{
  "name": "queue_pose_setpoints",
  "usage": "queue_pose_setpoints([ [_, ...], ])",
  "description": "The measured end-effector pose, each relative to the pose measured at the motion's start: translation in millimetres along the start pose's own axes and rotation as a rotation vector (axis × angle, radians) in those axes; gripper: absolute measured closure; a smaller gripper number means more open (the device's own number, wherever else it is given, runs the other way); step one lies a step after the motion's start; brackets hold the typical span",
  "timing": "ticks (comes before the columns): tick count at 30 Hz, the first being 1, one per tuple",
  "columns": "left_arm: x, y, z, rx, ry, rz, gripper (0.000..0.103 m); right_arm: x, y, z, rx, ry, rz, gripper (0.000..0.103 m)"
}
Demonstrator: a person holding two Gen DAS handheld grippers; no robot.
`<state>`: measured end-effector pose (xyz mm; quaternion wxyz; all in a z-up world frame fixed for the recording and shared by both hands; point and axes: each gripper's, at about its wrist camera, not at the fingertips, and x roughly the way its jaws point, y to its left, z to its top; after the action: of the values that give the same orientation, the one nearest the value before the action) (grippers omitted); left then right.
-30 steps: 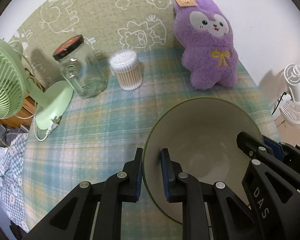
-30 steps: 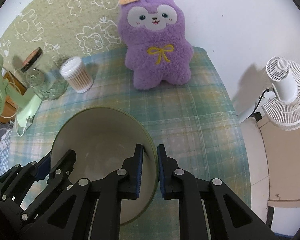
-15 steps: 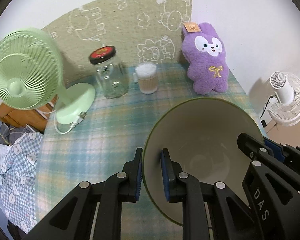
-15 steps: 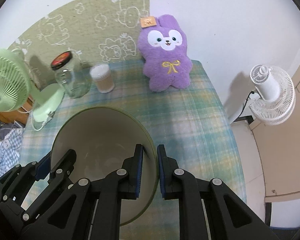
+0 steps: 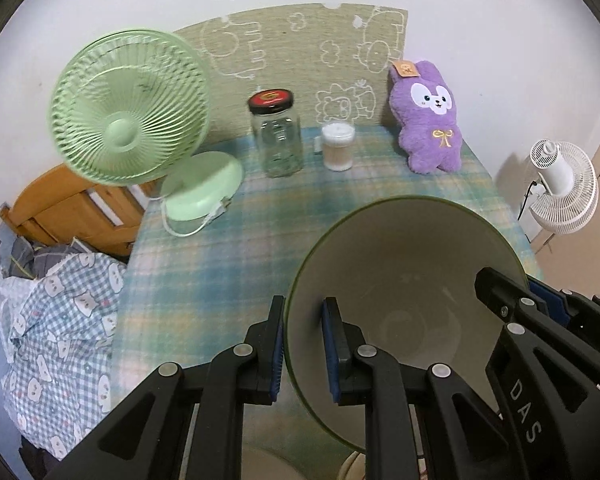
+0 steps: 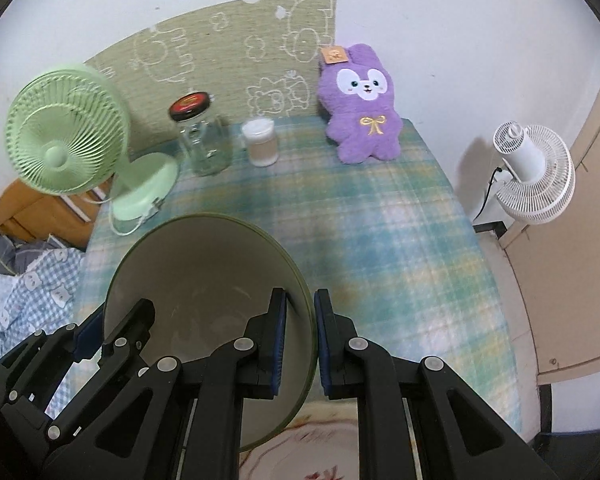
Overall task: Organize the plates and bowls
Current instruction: 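Lift the bowl with both grippers and carry it toward the bowl pair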
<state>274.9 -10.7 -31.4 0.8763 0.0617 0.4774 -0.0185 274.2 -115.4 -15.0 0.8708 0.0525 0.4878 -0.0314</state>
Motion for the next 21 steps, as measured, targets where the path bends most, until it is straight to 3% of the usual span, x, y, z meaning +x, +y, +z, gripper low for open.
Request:
queue_pose_setpoints([
  [8, -21, 40, -32, 0.001, -0.011, 0.016, 0.088, -20, 39, -32, -0.017, -0.004, 0.011, 0.086],
  [21, -18, 80, -84, -0.009, 0.049, 0.011, 0.087, -20, 83, -89, -0.037, 0.048, 0.011, 0.086],
])
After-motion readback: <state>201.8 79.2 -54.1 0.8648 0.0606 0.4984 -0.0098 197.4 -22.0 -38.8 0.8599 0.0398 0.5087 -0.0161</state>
